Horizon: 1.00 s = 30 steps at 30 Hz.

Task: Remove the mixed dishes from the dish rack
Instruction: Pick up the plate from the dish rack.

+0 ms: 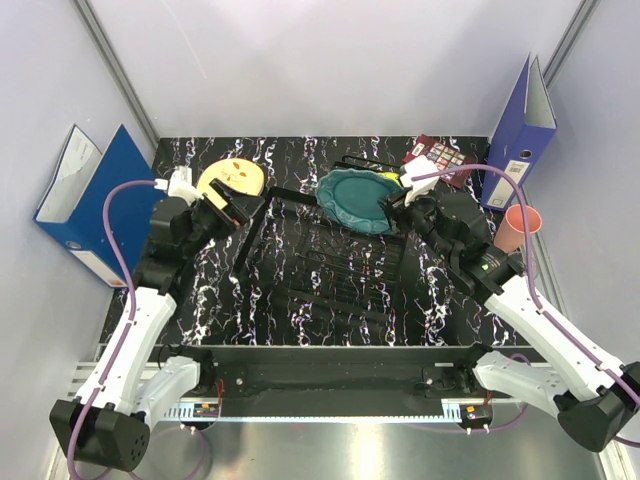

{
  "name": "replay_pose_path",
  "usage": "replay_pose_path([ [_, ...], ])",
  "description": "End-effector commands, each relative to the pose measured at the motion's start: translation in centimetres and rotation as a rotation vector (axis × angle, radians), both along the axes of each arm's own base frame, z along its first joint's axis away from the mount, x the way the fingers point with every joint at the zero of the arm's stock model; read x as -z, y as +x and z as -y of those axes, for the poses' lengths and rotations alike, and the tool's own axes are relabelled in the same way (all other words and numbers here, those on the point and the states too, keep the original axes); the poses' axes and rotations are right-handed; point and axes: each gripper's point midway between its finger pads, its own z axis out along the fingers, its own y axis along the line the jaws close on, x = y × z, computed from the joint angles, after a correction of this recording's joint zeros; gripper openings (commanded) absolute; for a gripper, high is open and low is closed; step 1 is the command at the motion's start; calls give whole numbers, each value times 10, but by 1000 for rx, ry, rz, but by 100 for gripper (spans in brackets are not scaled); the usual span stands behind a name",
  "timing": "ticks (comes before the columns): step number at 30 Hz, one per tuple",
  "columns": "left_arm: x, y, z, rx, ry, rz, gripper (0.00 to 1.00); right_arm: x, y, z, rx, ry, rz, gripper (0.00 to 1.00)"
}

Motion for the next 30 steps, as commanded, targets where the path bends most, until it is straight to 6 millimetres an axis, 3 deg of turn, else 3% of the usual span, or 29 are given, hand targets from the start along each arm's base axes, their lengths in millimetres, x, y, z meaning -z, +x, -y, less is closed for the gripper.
replay_pose_path([
  [1, -14, -1, 5, 32, -14, 79, 99, -16, -4, -5, -32, 49, 59, 36],
  [4, -9, -1, 6, 31, -22, 65, 99, -16, -7, 0, -16, 57, 63, 22],
  [5, -7, -1, 6, 32, -24, 58, 99, -17, -8, 2, -12, 60, 67, 8],
  [6, -7, -1, 7, 33, -26, 59, 99, -16, -9, 3, -7, 60, 67, 2],
  [7, -6, -1, 7, 33, -28, 58, 99, -20, -10, 7, 3, 64, 79, 0],
  [17, -1, 2, 7, 26, -34, 50, 99, -56, -14, 12, 1, 56, 148, 0],
  [24, 0, 1, 5, 18, -24, 51, 99, -102, -13, 7, -22, 71, 224, 0],
  [30, 0, 2, 4, 16, -16, 49, 99, -128, -20, 7, -47, 90, 260, 0],
])
